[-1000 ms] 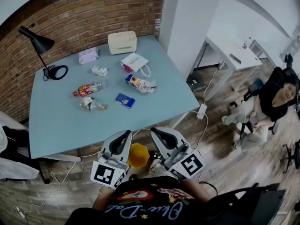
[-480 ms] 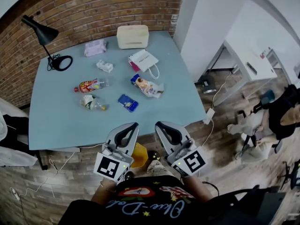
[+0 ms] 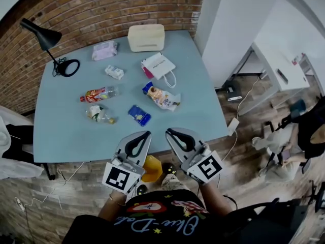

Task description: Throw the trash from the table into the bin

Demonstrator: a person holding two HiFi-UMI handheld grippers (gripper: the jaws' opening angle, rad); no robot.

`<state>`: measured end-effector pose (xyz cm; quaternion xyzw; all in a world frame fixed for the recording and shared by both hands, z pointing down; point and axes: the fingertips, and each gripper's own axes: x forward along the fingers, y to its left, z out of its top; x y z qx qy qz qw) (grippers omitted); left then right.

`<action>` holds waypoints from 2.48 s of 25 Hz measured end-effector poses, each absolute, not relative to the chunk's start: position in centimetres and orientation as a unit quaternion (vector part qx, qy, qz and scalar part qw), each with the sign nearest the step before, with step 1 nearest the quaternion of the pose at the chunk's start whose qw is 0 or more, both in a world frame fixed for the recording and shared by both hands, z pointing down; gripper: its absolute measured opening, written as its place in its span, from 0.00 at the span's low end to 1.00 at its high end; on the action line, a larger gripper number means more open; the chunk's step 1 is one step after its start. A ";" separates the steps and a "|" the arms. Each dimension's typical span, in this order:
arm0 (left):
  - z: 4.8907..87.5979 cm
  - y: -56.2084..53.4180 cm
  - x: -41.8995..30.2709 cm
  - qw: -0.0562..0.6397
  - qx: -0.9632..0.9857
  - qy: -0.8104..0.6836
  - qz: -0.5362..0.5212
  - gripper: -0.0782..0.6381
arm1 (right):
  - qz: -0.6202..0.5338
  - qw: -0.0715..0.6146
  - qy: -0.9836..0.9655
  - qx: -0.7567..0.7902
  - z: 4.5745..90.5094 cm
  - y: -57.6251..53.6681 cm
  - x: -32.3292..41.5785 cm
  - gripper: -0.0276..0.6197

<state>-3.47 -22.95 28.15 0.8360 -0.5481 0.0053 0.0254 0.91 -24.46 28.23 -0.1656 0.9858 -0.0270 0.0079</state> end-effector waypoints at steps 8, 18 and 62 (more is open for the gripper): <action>29.1 -24.3 -4.4 0.027 0.829 -0.558 0.022 0.12 | -0.001 -0.063 0.980 -0.187 31.8 -28.9 -0.7 0.06; 27.7 -24.2 -7.4 0.024 0.802 -0.597 0.023 0.12 | 0.028 -0.136 0.969 -0.205 36.3 -34.3 -4.3 0.06; 27.0 -22.8 -12.3 0.027 0.776 -0.630 0.022 0.12 | 0.064 -0.337 0.916 -0.207 49.2 -38.9 -6.5 0.05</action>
